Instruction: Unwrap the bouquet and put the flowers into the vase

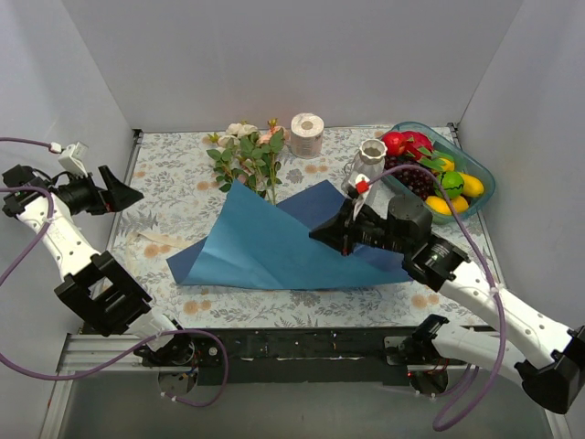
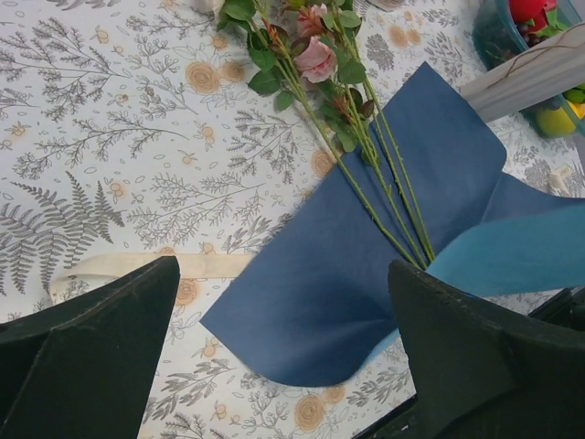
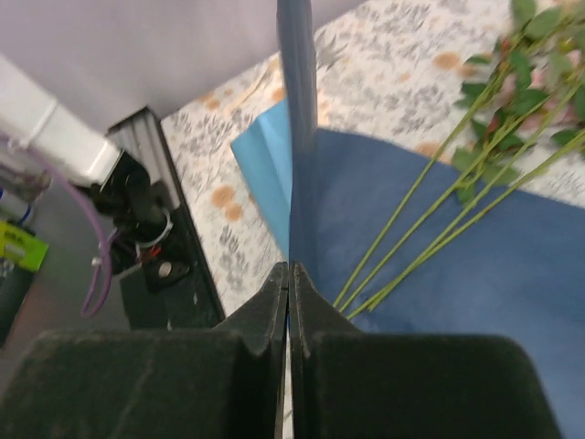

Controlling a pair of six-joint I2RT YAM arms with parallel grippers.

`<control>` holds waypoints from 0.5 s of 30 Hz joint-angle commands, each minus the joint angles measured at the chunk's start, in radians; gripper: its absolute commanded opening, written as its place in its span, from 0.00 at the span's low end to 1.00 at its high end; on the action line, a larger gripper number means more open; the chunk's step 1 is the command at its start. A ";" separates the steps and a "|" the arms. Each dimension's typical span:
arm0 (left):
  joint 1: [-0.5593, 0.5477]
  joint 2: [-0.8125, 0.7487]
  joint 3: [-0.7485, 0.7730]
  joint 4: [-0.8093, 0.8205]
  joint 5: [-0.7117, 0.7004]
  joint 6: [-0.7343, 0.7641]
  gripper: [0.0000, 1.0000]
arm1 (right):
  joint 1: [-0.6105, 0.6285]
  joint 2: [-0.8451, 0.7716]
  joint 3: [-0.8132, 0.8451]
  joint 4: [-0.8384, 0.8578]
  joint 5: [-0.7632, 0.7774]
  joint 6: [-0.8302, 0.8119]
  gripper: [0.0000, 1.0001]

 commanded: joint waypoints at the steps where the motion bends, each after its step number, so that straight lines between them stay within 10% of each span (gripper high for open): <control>1: -0.002 -0.037 0.056 -0.006 0.001 0.000 0.98 | 0.087 -0.133 -0.085 -0.118 0.012 -0.036 0.01; 15: -0.002 -0.026 0.158 -0.020 -0.002 -0.063 0.98 | 0.220 -0.272 -0.125 -0.379 -0.130 -0.017 0.02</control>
